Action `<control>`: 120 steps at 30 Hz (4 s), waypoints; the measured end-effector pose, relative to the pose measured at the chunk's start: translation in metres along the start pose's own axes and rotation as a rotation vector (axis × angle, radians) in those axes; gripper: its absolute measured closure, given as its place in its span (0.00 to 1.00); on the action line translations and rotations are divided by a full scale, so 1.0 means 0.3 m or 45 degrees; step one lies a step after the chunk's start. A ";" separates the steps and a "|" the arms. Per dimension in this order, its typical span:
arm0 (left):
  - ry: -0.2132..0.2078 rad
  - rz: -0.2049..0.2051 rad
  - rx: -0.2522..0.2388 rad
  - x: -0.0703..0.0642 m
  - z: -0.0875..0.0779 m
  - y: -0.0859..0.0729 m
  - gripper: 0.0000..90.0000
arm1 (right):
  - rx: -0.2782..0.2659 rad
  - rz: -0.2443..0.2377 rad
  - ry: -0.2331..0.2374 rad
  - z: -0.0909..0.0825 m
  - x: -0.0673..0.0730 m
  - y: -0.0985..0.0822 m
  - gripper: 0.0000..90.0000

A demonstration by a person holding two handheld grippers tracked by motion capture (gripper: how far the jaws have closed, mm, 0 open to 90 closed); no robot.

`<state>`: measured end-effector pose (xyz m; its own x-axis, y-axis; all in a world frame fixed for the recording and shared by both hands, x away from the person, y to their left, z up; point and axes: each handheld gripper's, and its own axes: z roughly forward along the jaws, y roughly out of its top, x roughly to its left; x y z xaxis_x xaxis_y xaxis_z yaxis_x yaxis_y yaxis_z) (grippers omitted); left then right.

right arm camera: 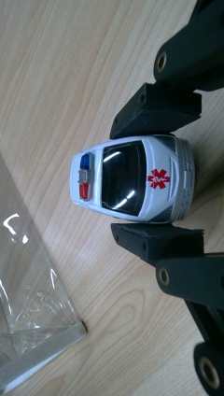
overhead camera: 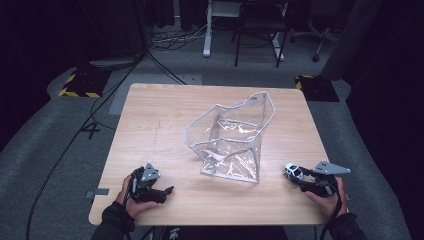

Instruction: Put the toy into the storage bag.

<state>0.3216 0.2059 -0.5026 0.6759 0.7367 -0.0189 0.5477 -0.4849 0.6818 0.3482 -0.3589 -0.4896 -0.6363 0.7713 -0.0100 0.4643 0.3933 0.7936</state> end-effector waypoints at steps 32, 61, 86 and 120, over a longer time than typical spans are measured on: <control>-0.003 -0.001 0.002 0.000 -0.001 0.000 0.18 | -0.050 -0.058 0.002 -0.040 0.035 0.074 0.54; -0.002 0.002 0.005 0.001 -0.001 0.000 0.18 | -0.214 -0.066 -0.020 -0.107 0.008 0.362 0.54; -0.083 0.090 0.009 -0.124 0.160 0.172 0.17 | -0.339 -0.106 -0.089 -0.152 -0.009 0.670 0.54; -0.313 0.332 0.039 -0.357 0.300 0.319 0.15 | -0.300 -0.137 0.004 0.031 0.113 0.869 0.54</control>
<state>0.3460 0.0381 -0.5011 0.8914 0.4526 -0.0251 0.3531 -0.6585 0.6645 0.4535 -0.2256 -0.2887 -0.6764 0.7297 -0.1003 0.2379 0.3454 0.9078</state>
